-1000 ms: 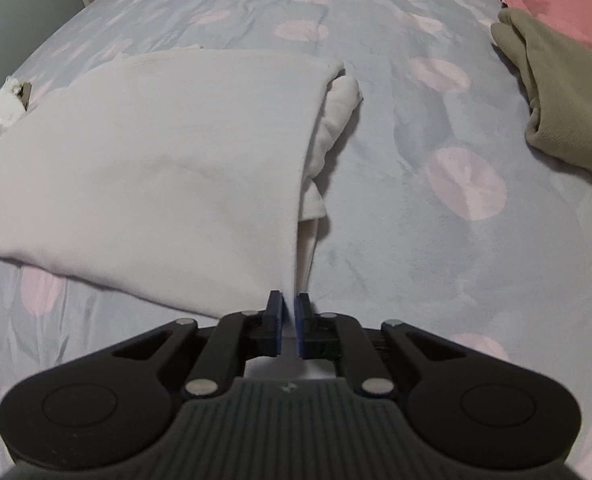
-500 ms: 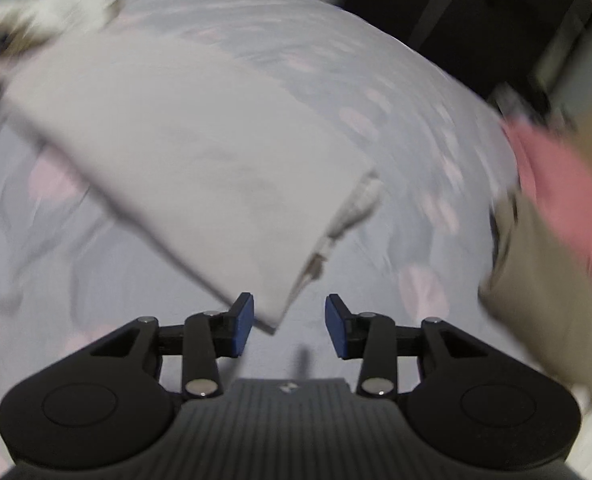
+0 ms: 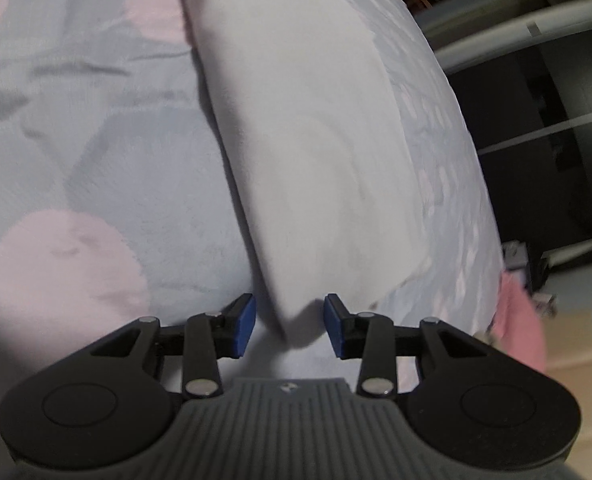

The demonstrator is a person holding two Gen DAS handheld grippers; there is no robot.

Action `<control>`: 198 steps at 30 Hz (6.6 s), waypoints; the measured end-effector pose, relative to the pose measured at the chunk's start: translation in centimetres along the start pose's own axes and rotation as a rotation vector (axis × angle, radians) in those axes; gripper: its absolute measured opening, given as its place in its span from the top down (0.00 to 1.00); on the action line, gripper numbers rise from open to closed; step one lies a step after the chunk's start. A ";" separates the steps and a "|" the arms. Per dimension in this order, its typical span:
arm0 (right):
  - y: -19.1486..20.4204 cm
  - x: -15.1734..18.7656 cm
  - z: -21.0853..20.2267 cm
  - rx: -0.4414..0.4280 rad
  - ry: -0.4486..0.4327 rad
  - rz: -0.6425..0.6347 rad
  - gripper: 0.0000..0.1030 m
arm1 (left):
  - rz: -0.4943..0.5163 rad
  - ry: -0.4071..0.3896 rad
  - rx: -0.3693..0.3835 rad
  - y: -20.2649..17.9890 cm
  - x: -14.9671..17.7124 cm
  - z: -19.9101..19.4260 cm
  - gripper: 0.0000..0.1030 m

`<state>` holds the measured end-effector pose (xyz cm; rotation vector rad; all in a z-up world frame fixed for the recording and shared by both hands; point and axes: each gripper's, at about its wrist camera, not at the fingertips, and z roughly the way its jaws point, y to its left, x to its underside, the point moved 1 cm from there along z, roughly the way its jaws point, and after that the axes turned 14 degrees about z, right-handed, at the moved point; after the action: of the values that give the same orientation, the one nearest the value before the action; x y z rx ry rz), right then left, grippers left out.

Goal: Fold clothes
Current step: 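Grasp the folded shirt end with the right gripper while the left gripper grasps it, then release the shirt end with both grippers and move back over the shirt, then grasp the shirt edge with the right gripper and lift it, then fold the held shirt edge over the body with the right gripper and release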

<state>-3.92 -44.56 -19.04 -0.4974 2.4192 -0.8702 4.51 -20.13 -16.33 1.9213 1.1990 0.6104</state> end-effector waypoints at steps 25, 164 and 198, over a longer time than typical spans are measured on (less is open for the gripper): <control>-6.6 -2.7 -8.1 0.063 -0.103 0.184 0.95 | -0.159 -0.124 0.029 7.7 2.4 -8.2 0.96; 1.9 -23.1 3.5 -1.031 0.170 1.370 0.79 | -0.968 -0.047 0.628 10.8 11.7 -1.8 0.80; 6.3 -14.7 -10.4 -0.668 -0.094 1.029 0.59 | -0.928 -0.174 0.554 9.1 11.1 -10.3 0.58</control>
<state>0.80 -27.74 -11.37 0.4816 2.3511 0.3902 6.65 -8.79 -2.95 1.5001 2.0587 -0.4104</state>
